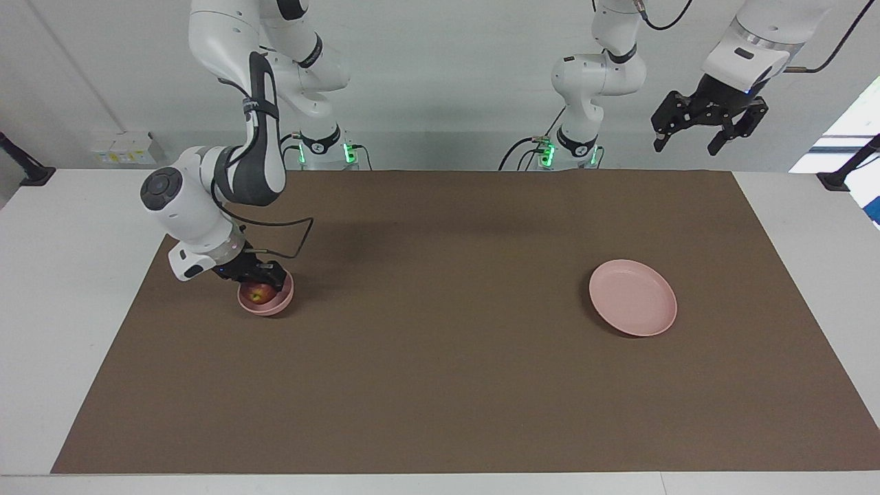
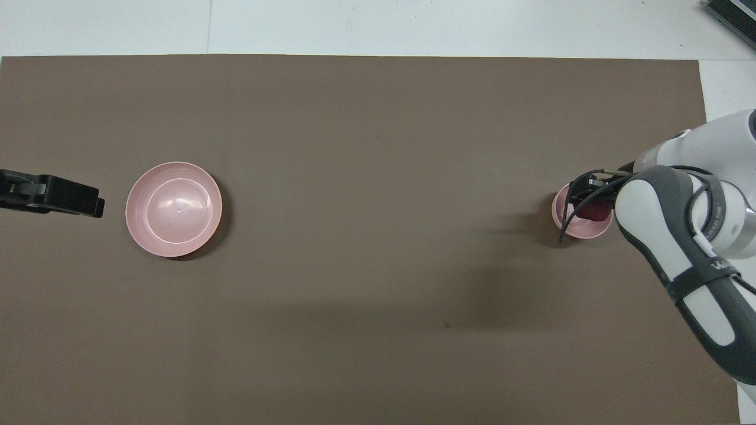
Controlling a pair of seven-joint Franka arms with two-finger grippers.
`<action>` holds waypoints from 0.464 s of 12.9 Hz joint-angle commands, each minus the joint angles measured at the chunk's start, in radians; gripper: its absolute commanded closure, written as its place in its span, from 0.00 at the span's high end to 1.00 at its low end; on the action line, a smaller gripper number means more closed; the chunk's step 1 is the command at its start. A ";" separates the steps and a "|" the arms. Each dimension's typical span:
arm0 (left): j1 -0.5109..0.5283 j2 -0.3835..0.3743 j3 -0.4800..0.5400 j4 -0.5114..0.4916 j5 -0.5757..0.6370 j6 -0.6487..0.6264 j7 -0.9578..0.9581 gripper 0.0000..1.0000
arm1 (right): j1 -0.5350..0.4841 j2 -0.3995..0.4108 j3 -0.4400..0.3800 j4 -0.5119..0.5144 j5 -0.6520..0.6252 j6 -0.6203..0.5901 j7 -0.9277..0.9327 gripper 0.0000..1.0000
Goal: Move apple from plate to bowl
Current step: 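Lower the apple into the small pink cup with the right gripper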
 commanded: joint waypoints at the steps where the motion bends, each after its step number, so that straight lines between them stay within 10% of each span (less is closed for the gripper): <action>1: -0.011 0.004 0.029 0.024 -0.008 -0.016 0.006 1.00 | -0.016 0.000 0.008 -0.024 -0.019 0.040 -0.032 0.04; 6: 0.024 -0.040 0.039 -0.012 -0.002 -0.033 0.003 1.00 | -0.020 0.018 0.008 -0.026 -0.019 0.057 -0.030 0.25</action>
